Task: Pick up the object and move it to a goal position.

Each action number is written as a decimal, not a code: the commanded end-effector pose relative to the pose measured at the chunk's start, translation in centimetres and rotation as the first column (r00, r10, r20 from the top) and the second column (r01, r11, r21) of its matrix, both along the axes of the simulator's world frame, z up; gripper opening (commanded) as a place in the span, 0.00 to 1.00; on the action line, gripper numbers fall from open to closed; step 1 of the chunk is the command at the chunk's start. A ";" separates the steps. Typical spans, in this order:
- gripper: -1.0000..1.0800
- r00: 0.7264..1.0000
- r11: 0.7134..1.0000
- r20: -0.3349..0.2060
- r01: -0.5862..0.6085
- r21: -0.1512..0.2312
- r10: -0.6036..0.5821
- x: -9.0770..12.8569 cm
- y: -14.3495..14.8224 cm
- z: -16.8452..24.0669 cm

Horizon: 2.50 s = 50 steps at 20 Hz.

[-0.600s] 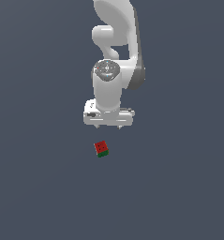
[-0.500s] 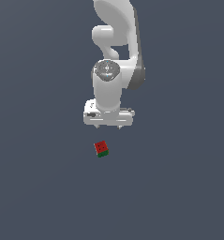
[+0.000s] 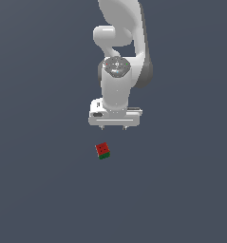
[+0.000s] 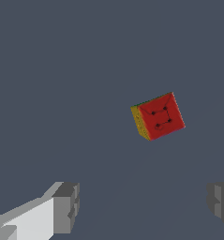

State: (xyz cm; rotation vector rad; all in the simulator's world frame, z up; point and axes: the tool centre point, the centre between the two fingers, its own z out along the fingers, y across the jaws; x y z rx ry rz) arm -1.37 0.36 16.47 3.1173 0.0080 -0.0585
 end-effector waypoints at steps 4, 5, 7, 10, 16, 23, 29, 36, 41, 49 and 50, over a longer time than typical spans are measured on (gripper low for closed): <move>0.96 1.000 1.000 0.000 -0.012 0.000 0.012 0.2 -0.2 -0.3; 0.96 1.000 1.000 0.001 -0.017 0.000 0.017 0.3 -0.3 -0.4; 0.96 0.999 0.999 0.002 -0.032 0.001 0.032 0.5 -0.5 -0.7; 0.96 0.998 0.998 0.004 -0.062 0.003 0.062 1.0 -1.0 -1.3; 0.96 0.989 0.989 0.012 -0.150 0.009 0.150 2.3 -2.3 -3.3; 0.96 0.963 0.964 0.026 -0.267 0.018 0.266 3.8 -4.2 -6.2; 0.96 0.946 0.946 0.034 -0.324 0.023 0.323 4.5 -5.2 -7.6; 0.96 0.941 0.941 0.036 -0.339 0.024 0.338 4.7 -5.5 -8.1; 0.96 0.940 0.940 0.036 -0.339 0.024 0.338 4.7 -5.5 -9.1; 0.96 0.939 0.939 0.037 -0.342 0.024 0.341 4.6 -5.5 -12.8; 0.96 0.939 0.939 0.037 -0.342 0.024 0.341 4.7 -5.5 -13.0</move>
